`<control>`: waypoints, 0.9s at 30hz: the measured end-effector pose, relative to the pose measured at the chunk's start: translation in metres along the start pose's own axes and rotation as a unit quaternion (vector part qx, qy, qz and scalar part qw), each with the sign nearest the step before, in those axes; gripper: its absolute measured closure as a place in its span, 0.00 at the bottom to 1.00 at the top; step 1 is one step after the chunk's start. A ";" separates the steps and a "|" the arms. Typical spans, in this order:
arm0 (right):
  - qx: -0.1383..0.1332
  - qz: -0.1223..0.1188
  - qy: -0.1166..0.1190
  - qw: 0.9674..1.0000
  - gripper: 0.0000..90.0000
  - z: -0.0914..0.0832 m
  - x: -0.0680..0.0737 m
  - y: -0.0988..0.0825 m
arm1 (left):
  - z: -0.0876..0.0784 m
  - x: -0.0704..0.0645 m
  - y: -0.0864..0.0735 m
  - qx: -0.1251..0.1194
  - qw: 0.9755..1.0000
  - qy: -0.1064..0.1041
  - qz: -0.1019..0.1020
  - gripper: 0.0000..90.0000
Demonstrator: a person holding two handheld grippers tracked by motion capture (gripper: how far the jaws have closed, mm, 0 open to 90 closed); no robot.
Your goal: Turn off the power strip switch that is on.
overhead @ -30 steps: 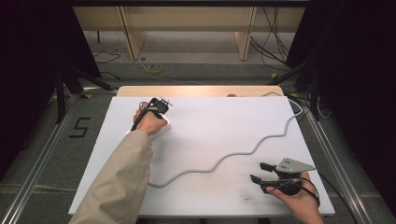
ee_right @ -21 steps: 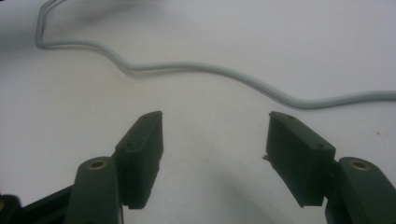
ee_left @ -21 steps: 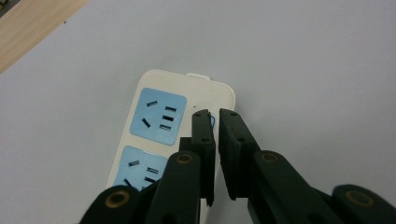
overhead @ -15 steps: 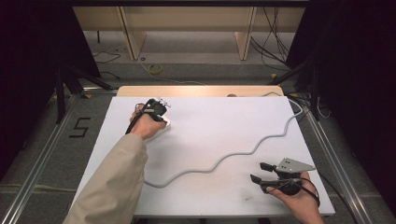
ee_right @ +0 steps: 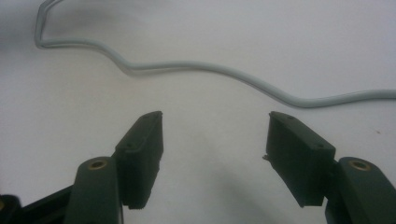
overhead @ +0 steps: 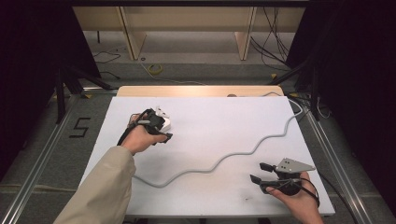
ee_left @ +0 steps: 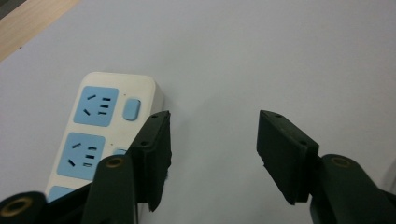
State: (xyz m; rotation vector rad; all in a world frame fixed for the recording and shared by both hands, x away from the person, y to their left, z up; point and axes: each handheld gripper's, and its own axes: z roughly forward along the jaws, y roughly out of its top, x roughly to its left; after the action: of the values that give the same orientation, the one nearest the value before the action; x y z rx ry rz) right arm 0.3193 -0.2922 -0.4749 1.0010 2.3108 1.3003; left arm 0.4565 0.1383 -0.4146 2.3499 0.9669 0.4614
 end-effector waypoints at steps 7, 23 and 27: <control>0.000 0.000 0.000 1.000 0.42 0.000 0.000 0.000 | -0.008 -0.014 -0.019 -0.010 1.000 0.003 0.007 0.42; 0.000 0.001 0.001 1.000 0.42 0.001 0.001 0.000 | -0.017 -0.043 -0.064 -0.043 0.999 -0.008 0.010 0.33; 0.000 0.002 0.001 1.000 0.42 0.001 0.001 0.000 | -0.017 -0.048 -0.074 -0.047 0.999 -0.004 0.011 0.33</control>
State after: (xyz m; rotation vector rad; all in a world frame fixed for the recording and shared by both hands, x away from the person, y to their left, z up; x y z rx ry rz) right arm 0.3190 -0.2913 -0.4752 1.0041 2.3123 1.3025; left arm 0.3757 0.1531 -0.4503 2.2786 0.8968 0.4954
